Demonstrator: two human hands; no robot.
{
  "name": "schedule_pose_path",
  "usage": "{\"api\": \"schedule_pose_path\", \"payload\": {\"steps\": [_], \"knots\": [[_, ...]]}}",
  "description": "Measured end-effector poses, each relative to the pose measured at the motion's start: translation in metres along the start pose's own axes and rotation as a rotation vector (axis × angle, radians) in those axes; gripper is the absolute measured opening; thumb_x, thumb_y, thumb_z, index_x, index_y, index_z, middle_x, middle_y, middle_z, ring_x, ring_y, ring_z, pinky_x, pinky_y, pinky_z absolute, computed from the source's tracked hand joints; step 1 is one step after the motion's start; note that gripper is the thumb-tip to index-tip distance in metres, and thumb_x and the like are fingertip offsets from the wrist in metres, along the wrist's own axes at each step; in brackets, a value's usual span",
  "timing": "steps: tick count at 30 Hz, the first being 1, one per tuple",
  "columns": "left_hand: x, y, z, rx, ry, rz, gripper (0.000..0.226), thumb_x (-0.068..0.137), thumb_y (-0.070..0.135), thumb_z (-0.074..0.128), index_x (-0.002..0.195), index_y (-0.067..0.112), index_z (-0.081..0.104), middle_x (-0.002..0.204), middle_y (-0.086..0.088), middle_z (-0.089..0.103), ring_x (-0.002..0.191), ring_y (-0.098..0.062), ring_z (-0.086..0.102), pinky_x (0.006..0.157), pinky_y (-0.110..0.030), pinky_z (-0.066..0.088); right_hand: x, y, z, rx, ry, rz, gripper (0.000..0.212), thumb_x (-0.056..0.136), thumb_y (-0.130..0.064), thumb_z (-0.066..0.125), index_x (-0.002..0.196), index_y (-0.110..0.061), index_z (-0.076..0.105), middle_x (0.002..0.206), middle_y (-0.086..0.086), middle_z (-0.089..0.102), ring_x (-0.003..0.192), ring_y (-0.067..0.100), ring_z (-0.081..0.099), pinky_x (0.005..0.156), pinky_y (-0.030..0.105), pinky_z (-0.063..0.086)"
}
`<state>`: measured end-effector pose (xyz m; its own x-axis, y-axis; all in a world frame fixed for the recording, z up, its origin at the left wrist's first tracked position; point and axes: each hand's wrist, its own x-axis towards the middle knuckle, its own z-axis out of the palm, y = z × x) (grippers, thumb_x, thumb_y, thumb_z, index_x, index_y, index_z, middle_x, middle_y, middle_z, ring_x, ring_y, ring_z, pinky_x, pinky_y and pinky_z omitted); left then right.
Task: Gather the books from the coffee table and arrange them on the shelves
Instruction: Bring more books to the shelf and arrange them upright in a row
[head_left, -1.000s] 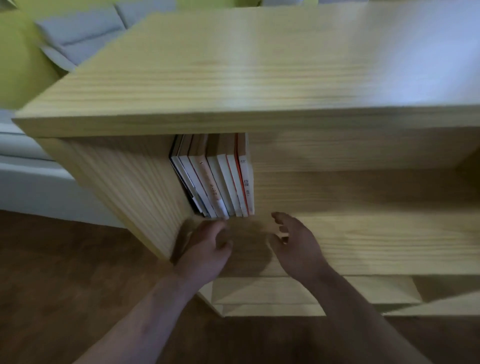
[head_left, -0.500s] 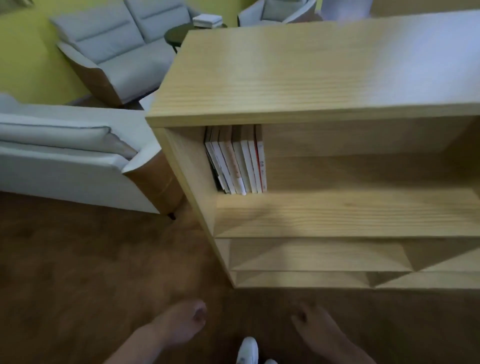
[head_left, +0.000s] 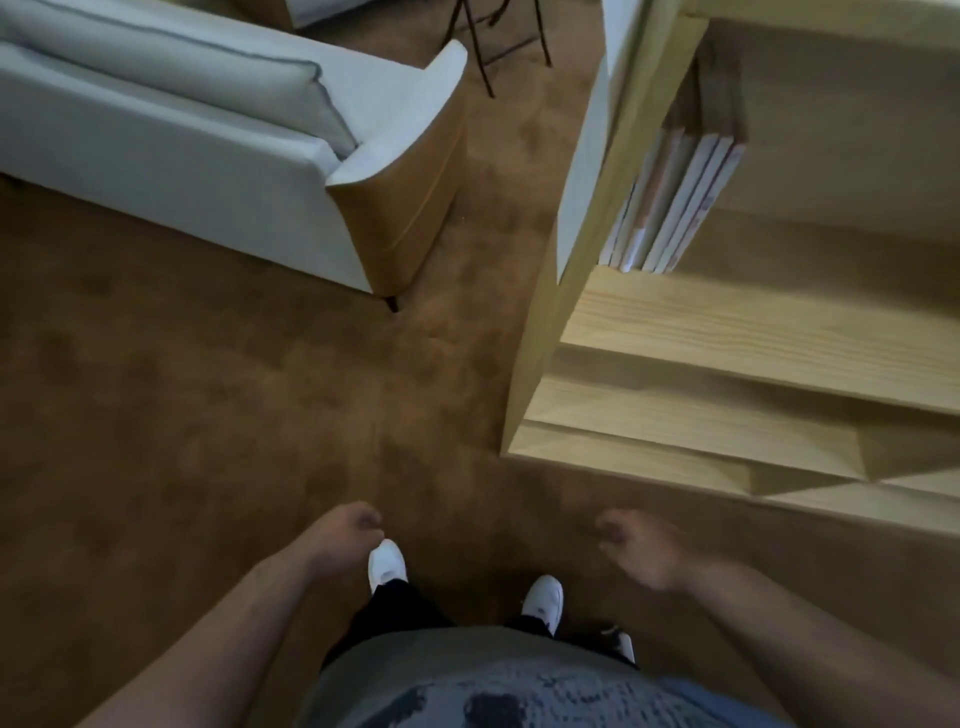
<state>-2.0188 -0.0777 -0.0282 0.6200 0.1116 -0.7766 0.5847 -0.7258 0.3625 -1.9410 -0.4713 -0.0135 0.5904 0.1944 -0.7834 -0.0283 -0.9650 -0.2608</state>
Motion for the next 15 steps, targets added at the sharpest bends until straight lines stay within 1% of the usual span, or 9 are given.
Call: {"api": "schedule_pose_path", "payload": {"steps": [2,4,6,9,12,15], "knots": [[0.007,-0.022,-0.014,-0.005,-0.009,0.001,0.036,0.097,0.022,0.06,0.131,0.012,0.061,0.126,-0.005,0.062,0.105,-0.013,0.055,0.089,-0.025,0.044,0.006,-0.022,0.005,0.005,-0.004,0.026,0.043,0.1,-0.032,0.059,0.141,-0.019,0.059,0.138,0.004,0.065,0.126,0.02,0.061,0.095,0.021,0.042],[0.014,-0.042,-0.032,0.005,-0.028,0.009,0.035,0.098,0.024,0.06,0.131,0.013,0.061,0.129,-0.005,0.062,0.108,-0.013,0.055,0.089,-0.024,0.043,0.014,-0.049,0.009,0.015,0.0,0.039,0.043,0.099,-0.032,0.061,0.14,-0.019,0.06,0.137,0.003,0.066,0.125,0.021,0.062,0.097,0.023,0.043],[0.021,-0.061,-0.052,0.007,-0.049,0.017,0.036,0.099,0.026,0.059,0.132,0.014,0.06,0.131,-0.005,0.06,0.113,-0.016,0.056,0.091,-0.025,0.043,0.023,-0.081,0.013,0.042,-0.004,0.043,0.041,0.099,-0.031,0.061,0.138,-0.02,0.061,0.135,0.003,0.067,0.122,0.021,0.063,0.097,0.026,0.045],[0.032,-0.085,-0.082,0.016,-0.045,0.027,0.034,0.098,0.026,0.059,0.129,0.012,0.061,0.13,-0.007,0.062,0.117,-0.02,0.058,0.096,-0.029,0.045,0.038,-0.129,0.015,0.056,-0.015,0.037,0.04,0.099,-0.031,0.061,0.137,-0.02,0.061,0.134,0.003,0.067,0.122,0.02,0.063,0.091,0.023,0.042],[0.039,-0.105,-0.113,0.018,-0.054,0.025,0.034,0.098,0.026,0.059,0.129,0.012,0.062,0.13,-0.006,0.063,0.111,-0.016,0.058,0.095,-0.027,0.046,0.055,-0.176,0.013,0.107,-0.026,0.034,0.042,0.099,-0.029,0.062,0.14,-0.019,0.059,0.138,0.003,0.065,0.126,0.02,0.061,0.098,0.026,0.044],[0.044,-0.122,-0.14,0.0,-0.057,0.001,0.037,0.099,0.027,0.057,0.133,0.013,0.059,0.132,-0.005,0.061,0.119,-0.018,0.057,0.096,-0.027,0.045,0.073,-0.218,0.006,0.139,-0.042,0.019,0.041,0.1,-0.029,0.061,0.139,-0.02,0.059,0.135,0.001,0.065,0.12,0.019,0.061,0.098,0.027,0.044]]}}
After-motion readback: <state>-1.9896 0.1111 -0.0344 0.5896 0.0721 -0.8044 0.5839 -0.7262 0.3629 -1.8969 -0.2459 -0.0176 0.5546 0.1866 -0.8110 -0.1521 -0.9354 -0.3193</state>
